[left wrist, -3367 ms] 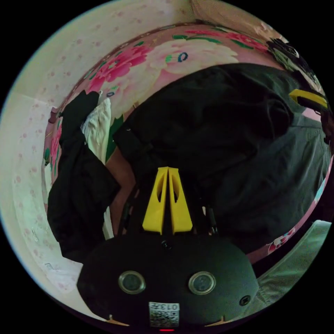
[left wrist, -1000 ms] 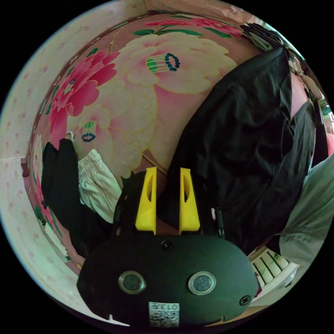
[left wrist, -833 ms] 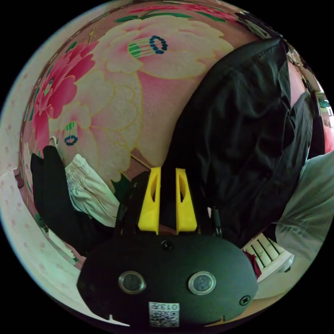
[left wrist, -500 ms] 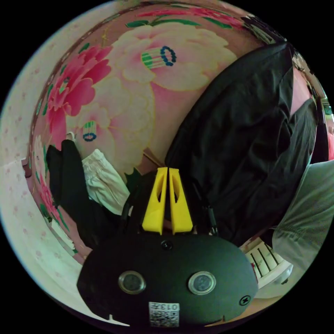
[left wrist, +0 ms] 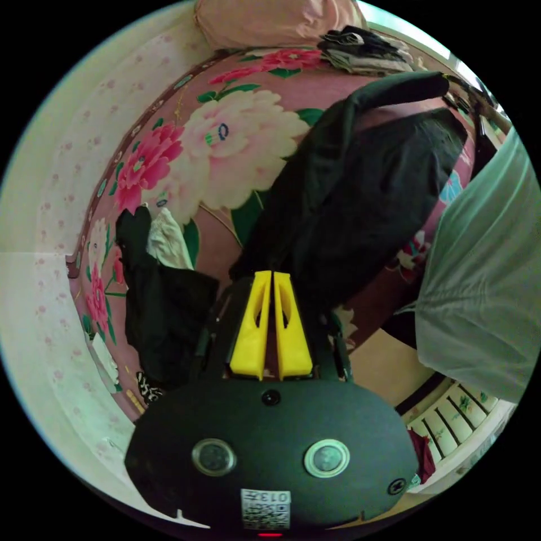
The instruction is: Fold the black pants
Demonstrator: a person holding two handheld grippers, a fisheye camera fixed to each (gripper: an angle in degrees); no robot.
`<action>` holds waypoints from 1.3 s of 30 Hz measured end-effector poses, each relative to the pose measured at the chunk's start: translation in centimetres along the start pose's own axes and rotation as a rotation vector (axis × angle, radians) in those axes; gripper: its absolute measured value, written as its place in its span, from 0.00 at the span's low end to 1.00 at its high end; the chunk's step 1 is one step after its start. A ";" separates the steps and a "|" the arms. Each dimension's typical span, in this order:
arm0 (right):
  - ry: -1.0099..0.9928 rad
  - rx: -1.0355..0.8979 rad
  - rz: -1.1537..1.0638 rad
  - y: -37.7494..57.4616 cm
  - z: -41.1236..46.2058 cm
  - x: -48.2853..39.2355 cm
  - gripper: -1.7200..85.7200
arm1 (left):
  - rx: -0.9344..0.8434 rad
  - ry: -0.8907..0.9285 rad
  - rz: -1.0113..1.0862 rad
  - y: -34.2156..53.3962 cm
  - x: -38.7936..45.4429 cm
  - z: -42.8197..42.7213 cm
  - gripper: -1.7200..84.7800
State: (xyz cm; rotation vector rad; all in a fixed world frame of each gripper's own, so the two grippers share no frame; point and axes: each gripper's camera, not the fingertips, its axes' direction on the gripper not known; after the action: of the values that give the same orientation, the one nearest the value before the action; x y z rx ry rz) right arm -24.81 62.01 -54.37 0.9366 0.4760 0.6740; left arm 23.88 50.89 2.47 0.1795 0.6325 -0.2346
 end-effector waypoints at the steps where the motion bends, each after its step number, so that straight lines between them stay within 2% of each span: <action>1: 0.036 -0.037 0.062 2.5 -0.4 1.7 0.02 | -0.037 0.016 0.013 0.5 2.0 1.2 0.02; 6: 0.140 -0.216 0.262 10.4 -0.1 6.3 0.02 | -0.219 0.029 0.136 0.5 7.5 6.1 0.02; 9: 0.191 -0.264 0.273 11.6 0.0 6.4 0.02 | -0.271 0.031 0.184 -0.4 8.4 7.1 0.02; 15: 0.218 -0.273 0.056 9.4 -3.6 3.7 0.02 | -0.276 -0.004 0.192 -0.3 9.1 5.5 0.02; 18: 0.298 -0.364 -0.030 10.2 -3.5 2.8 0.03 | -0.311 0.009 0.200 0.1 10.6 6.6 0.02; 21: 0.382 -0.432 -0.045 11.2 -2.2 2.6 0.04 | -0.332 -0.004 0.209 -0.6 12.5 7.8 0.02; 24: 0.371 -0.436 -0.012 10.5 -2.4 2.1 0.09 | -0.398 -0.019 0.233 -1.6 14.0 8.5 0.02; 27: 0.352 -0.476 -0.005 8.9 -4.5 1.1 0.14 | -0.360 -0.026 0.237 -0.8 14.5 7.0 0.02; 32: 0.379 -0.313 -0.014 6.3 -10.1 -0.3 0.14 | -0.250 0.087 0.142 2.0 14.1 3.3 0.02; 35: 0.340 -0.318 -0.059 4.3 -8.4 -1.9 0.14 | -0.142 0.096 0.107 0.5 14.2 1.3 0.02; 39: 0.319 -0.413 -0.085 2.5 -2.4 -3.3 0.14 | 0.012 0.206 0.123 -6.1 15.7 2.1 0.02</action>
State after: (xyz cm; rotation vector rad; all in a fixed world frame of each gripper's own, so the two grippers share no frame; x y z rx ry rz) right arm -29.47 62.11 -53.19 0.4180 0.6257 0.8110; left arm 35.65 42.00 -5.93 0.2555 0.8215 -0.1016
